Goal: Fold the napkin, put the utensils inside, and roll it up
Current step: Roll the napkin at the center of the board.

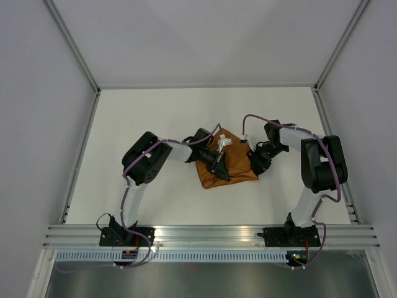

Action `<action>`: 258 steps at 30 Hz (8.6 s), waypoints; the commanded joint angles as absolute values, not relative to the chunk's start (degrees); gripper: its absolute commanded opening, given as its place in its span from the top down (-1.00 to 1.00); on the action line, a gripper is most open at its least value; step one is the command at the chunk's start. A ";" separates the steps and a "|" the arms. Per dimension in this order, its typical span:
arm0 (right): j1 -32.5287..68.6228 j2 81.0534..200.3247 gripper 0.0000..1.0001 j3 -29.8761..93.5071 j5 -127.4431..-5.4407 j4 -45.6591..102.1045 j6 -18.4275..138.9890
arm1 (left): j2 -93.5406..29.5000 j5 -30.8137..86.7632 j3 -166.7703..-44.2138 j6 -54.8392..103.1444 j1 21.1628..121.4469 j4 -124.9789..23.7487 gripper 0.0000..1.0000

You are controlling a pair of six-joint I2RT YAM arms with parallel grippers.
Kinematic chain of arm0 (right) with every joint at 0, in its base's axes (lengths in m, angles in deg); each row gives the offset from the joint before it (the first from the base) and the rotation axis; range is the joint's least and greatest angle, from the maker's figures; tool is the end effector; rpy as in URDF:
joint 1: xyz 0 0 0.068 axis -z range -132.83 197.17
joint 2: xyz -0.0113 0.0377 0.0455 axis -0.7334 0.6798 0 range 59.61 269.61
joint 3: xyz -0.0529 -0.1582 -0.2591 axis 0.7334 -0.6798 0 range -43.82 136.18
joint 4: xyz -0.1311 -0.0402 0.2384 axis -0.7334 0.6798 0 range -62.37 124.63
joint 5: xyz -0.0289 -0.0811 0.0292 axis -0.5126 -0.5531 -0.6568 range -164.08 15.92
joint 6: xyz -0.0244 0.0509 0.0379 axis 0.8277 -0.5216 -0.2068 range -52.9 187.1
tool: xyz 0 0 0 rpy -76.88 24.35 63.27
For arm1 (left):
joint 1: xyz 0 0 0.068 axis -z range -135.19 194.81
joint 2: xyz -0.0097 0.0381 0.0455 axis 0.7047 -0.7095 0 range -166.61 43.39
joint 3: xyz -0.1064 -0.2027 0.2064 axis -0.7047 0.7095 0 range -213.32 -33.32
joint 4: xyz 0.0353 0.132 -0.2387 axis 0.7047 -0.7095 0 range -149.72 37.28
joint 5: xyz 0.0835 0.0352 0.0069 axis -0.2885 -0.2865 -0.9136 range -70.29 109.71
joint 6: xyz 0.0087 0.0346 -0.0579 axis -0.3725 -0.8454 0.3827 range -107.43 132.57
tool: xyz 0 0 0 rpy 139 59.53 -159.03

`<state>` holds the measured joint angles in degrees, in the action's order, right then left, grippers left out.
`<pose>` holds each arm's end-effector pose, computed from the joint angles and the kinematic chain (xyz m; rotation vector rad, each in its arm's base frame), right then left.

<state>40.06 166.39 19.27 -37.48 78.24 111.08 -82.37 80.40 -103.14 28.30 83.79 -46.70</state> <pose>0.3203 0.0728 0.1478 -1.2025 2.5980 0.9322 0.3240 -0.3236 0.0989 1.0173 2.3198 -1.7033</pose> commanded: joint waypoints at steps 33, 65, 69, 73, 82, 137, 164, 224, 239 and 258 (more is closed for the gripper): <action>29.16 143.89 0.00 12.34 -37.70 68.23 129.14 | -90.56 80.00 -108.73 33.40 81.81 -61.77 0.95; 7.98 134.67 0.00 -6.38 -50.79 45.12 126.68 | -91.44 80.45 -109.44 31.47 81.54 -65.29 0.95; 7.10 134.75 0.00 -8.04 -51.93 43.45 127.83 | -91.53 80.62 -109.52 30.86 81.37 -66.25 0.95; 6.83 135.90 0.01 -9.19 -53.34 41.52 128.70 | -91.61 80.71 -109.61 30.59 81.28 -66.43 0.95; 6.66 137.74 0.04 -11.39 -55.27 36.94 129.58 | -91.97 80.88 -109.79 29.80 81.19 -67.39 0.95; 20.72 169.02 0.88 16.63 -36.82 80.87 139.16 | -68.69 64.81 -88.62 49.05 74.51 -26.80 0.32; 25.64 193.82 0.88 39.15 -32.34 102.07 140.05 | -41.42 10.74 -74.36 7.92 103.16 -28.72 0.11; 28.18 188.20 0.41 36.34 -32.86 93.20 130.92 | -67.09 31.22 -94.75 -0.61 109.32 -54.10 0.95; 39.95 175.71 0.06 35.72 -32.42 81.69 112.98 | -70.08 41.06 -96.43 6.59 105.54 -56.06 0.95; 51.30 152.87 0.00 20.01 -30.06 68.75 115.41 | -78.43 66.55 -101.79 20.30 95.43 -60.89 0.95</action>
